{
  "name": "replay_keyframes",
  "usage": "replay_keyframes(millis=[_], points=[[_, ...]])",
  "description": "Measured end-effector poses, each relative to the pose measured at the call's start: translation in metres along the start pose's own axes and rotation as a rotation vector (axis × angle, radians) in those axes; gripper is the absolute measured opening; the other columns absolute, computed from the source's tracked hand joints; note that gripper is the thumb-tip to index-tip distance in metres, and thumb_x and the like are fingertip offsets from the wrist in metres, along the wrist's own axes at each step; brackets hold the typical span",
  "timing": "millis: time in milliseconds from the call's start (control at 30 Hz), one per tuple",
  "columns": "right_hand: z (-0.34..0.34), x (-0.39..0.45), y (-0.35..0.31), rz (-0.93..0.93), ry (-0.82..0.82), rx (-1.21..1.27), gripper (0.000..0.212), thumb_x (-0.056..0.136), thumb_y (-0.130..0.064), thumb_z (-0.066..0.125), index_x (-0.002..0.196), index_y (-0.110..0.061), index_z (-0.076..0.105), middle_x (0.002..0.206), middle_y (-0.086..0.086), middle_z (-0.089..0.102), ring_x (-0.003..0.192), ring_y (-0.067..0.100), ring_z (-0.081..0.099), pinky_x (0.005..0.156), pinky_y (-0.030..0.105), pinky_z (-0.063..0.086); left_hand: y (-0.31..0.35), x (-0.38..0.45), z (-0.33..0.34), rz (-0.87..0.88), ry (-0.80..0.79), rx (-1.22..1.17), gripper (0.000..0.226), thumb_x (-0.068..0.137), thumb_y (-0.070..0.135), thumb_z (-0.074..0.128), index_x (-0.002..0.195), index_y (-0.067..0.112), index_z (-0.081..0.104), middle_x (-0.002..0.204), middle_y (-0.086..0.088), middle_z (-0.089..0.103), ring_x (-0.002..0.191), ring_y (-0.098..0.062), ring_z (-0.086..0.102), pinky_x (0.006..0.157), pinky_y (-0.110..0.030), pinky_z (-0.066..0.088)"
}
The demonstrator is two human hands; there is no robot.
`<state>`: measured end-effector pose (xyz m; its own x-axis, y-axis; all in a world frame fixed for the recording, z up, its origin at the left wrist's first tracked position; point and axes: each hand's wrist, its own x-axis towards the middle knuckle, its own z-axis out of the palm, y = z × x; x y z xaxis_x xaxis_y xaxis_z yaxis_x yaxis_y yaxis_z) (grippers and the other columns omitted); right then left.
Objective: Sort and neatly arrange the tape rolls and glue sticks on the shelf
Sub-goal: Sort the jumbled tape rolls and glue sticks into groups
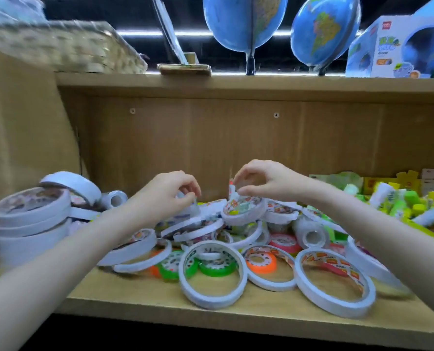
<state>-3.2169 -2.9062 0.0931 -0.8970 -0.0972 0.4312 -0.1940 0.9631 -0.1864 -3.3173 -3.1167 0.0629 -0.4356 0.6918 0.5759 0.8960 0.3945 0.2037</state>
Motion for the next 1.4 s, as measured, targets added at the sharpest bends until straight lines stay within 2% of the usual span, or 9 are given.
replay_keyframes(millis=[100, 333, 433, 500, 667, 867, 967, 1067, 1400], points=[[0.021, 0.023, -0.024, -0.072, -0.072, -0.032, 0.02, 0.087, -0.024, 0.063, 0.107, -0.019, 0.064, 0.098, -0.008, 0.054, 0.087, 0.003, 0.05, 0.074, 0.006, 0.035, -0.03, -0.023, -0.02, -0.093, -0.051, 0.055, 0.013, 0.088, 0.011, 0.055, 0.09, 0.02, 0.064, 0.091, 0.002, 0.06, 0.082, -0.009, 0.054, 0.071, -0.018, 0.038], [0.061, 0.071, -0.081, -0.087, -0.265, 0.108, 0.041, 0.089, -0.027, 0.061, 0.128, -0.019, 0.049, 0.127, -0.009, 0.048, 0.111, 0.005, 0.046, 0.08, 0.005, 0.037, -0.073, -0.056, -0.048, -0.25, -0.224, 0.096, 0.017, 0.092, 0.026, 0.052, 0.109, 0.022, 0.052, 0.106, 0.007, 0.058, 0.099, -0.009, 0.056, 0.08, -0.023, 0.046], [0.077, 0.088, -0.089, -0.088, -0.402, -0.169, 0.042, 0.09, -0.037, 0.057, 0.13, -0.025, 0.049, 0.137, -0.001, 0.04, 0.126, 0.017, 0.038, 0.102, 0.03, 0.033, -0.081, -0.071, -0.054, -0.24, -0.297, 0.122, 0.022, 0.093, 0.03, 0.05, 0.112, 0.022, 0.053, 0.107, 0.008, 0.059, 0.1, -0.007, 0.056, 0.08, -0.021, 0.045], [0.086, 0.096, -0.092, -0.062, -0.461, -0.365, 0.039, 0.09, -0.04, 0.056, 0.126, -0.028, 0.052, 0.135, 0.001, 0.042, 0.126, 0.023, 0.038, 0.102, 0.042, 0.034, -0.087, -0.082, -0.057, -0.236, -0.328, 0.164, 0.025, 0.092, 0.032, 0.049, 0.115, 0.024, 0.054, 0.097, 0.012, 0.058, 0.091, -0.005, 0.054, 0.076, -0.02, 0.043], [0.079, 0.109, -0.099, -0.081, -0.472, -0.412, 0.028, 0.087, -0.02, 0.062, 0.115, -0.02, 0.059, 0.099, -0.004, 0.052, 0.1, 0.021, 0.052, 0.075, 0.029, 0.037, -0.104, -0.097, -0.061, -0.18, -0.297, 0.205, 0.029, 0.09, 0.038, 0.053, 0.116, 0.026, 0.052, 0.082, 0.019, 0.045, 0.073, 0.002, 0.044, 0.061, -0.011, 0.034], [0.064, 0.119, -0.109, 0.008, -0.616, -0.334, 0.025, 0.086, -0.037, 0.063, 0.106, -0.021, 0.064, 0.099, -0.012, 0.058, 0.094, 0.009, 0.054, 0.08, 0.027, 0.044, -0.113, -0.103, -0.059, -0.174, -0.152, 0.142, 0.015, 0.09, 0.022, 0.051, 0.105, 0.023, 0.056, 0.095, 0.008, 0.06, 0.084, -0.003, 0.054, 0.074, -0.018, 0.044], [0.083, 0.129, -0.115, 0.0, -0.5, -0.289, 0.03, 0.089, -0.042, 0.056, 0.108, -0.02, 0.063, 0.105, -0.005, 0.062, 0.096, 0.014, 0.057, 0.074, 0.025, 0.045, -0.118, -0.106, -0.057, -0.176, -0.126, 0.16, 0.024, 0.088, 0.02, 0.052, 0.111, 0.024, 0.052, 0.102, 0.006, 0.062, 0.09, -0.008, 0.057, 0.081, -0.028, 0.046], [0.115, 0.141, -0.119, -0.015, -0.5, -0.385, 0.036, 0.086, -0.043, 0.06, 0.113, -0.02, 0.06, 0.114, 0.0, 0.058, 0.101, 0.02, 0.056, 0.083, 0.032, 0.048, -0.119, -0.11, -0.053, -0.144, -0.078, 0.172, 0.029, 0.088, 0.02, 0.053, 0.116, 0.024, 0.049, 0.097, 0.011, 0.06, 0.077, -0.001, 0.053, 0.074, -0.019, 0.044], [0.123, 0.145, -0.11, -0.066, -0.454, -0.434, 0.035, 0.077, -0.024, 0.071, 0.1, -0.013, 0.047, 0.101, 0.0, 0.041, 0.084, 0.018, 0.044, 0.055, 0.022, 0.031, -0.118, -0.119, -0.062, -0.151, 0.001, 0.214, 0.015, 0.084, 0.022, 0.054, 0.097, 0.028, 0.057, 0.073, 0.014, 0.054, 0.072, -0.002, 0.052, 0.066, -0.018, 0.044]])
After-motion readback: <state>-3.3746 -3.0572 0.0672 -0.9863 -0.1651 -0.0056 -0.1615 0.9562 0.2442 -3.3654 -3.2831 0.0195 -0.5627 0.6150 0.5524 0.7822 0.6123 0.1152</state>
